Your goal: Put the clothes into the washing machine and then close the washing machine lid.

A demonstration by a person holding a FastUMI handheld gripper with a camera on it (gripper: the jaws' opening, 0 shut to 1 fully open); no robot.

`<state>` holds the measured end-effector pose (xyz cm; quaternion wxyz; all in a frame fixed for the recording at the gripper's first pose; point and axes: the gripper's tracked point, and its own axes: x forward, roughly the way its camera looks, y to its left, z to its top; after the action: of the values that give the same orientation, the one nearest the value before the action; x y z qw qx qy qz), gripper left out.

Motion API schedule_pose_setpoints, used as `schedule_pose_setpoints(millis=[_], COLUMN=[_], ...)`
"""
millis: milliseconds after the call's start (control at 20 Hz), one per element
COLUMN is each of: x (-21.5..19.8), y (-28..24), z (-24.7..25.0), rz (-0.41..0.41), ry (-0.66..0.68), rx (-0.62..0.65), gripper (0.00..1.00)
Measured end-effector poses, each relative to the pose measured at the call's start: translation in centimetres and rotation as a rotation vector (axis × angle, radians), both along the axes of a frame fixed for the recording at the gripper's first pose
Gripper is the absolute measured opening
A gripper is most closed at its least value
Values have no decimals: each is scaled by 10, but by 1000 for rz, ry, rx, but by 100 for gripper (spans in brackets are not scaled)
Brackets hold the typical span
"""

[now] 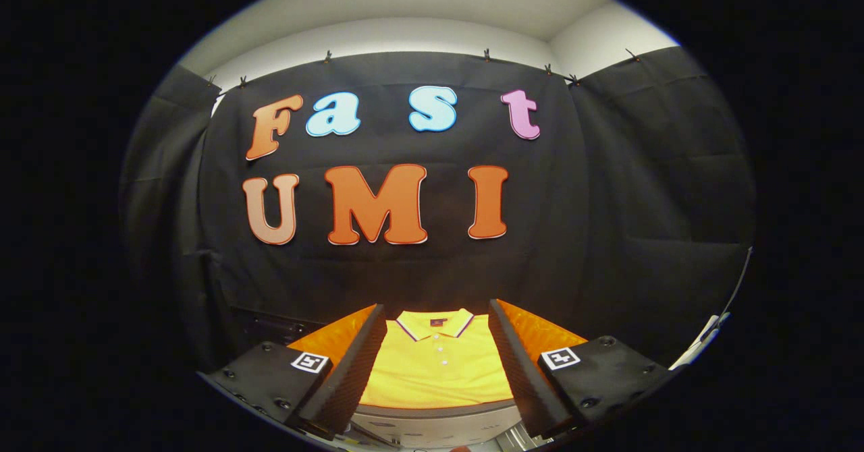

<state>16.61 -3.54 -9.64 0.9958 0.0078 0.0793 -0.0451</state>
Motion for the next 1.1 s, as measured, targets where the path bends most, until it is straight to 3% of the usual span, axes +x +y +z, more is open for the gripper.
schedule_pose_setpoints(millis=[500,750,1100], x=[131,162,170], y=[-20,-15,-13], z=[-107,-154,-202], rz=[57,89,109], ry=[251,391,557], rx=[28,25,45], gripper=[99,99,99])
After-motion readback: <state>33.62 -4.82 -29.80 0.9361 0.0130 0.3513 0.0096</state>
